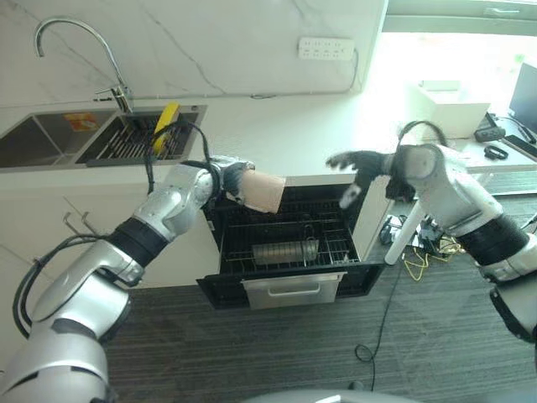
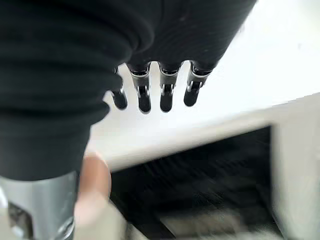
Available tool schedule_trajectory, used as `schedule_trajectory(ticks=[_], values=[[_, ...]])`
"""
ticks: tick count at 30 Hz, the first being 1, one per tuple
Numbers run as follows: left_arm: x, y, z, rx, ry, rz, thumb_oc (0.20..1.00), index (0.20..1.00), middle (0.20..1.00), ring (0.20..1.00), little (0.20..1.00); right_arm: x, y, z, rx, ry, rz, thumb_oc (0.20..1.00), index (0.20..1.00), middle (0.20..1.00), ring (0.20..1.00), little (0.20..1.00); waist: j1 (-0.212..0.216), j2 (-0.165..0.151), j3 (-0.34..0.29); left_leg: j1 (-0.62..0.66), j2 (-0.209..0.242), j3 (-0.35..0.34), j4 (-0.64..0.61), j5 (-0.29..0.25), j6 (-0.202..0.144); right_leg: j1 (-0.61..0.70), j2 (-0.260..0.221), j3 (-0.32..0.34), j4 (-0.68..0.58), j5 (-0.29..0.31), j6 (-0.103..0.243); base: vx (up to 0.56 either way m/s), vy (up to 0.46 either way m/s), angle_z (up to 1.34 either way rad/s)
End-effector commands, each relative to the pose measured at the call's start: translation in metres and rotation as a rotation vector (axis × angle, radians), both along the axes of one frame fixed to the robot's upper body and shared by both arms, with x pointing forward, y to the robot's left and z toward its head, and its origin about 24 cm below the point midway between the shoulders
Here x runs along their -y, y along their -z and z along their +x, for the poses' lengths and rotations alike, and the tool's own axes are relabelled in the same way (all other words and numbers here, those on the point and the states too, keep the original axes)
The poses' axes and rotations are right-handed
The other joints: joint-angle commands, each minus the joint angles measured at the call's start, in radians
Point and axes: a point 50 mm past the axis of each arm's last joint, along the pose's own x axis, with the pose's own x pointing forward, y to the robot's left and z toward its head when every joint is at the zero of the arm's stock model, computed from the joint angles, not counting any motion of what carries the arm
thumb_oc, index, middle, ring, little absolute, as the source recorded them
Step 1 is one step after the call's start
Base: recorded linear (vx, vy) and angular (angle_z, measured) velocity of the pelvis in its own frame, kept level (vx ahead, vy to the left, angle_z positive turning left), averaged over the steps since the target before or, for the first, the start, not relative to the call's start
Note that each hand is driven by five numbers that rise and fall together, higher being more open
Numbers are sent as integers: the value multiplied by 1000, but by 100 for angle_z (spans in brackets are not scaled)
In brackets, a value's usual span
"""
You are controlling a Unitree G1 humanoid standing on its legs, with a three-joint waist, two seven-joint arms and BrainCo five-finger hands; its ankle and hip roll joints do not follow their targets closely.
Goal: Place the dishes in the dishwasher.
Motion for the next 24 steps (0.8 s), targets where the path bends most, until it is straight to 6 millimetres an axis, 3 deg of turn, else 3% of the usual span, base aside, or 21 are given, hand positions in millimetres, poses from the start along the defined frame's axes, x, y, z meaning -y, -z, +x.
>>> schedule_trajectory(ticks=[1, 3, 6, 12, 24], values=[[6, -49, -9, 281, 99, -198, 200, 200, 200, 200, 200, 1, -38, -14, 313, 15, 269, 1000, 1000, 1000, 1000, 1000, 38, -4, -6, 11, 66, -55, -3, -16, -35, 70, -73, 1, 2, -65, 66, -2, 6, 4], [10, -40, -20, 309, 132, -292, 200, 200, 200, 200, 200, 5, -24, -21, 339, 39, 385, 1000, 1000, 1000, 1000, 1000, 40, -1, -7, 18, 69, -51, -3, -20, -33, 76, -76, -6, 2, -66, 65, 0, 0, 0], [11, -33, -23, 308, 128, -346, 200, 200, 200, 200, 200, 8, -17, -22, 341, 53, 421, 1000, 1000, 1000, 1000, 1000, 40, 1, -7, 23, 70, -48, -3, -22, -32, 80, -77, -10, 2, -66, 65, 0, 0, 0], [9, -28, -25, 325, 103, -450, 200, 200, 200, 200, 200, 9, -17, -26, 357, 34, 436, 1000, 1000, 1000, 1000, 1000, 37, 4, -3, 32, 71, -43, -3, -20, -32, 86, -79, -22, 2, -62, 64, 0, 0, 0], [18, -39, -30, 371, 144, -486, 200, 200, 200, 200, 200, -27, -25, -46, 310, -222, 439, 1000, 1000, 1000, 1000, 1000, 44, -1, -7, 26, 68, -51, -3, -18, -33, 85, -85, -35, 2, -62, 66, -3, 9, 4]])
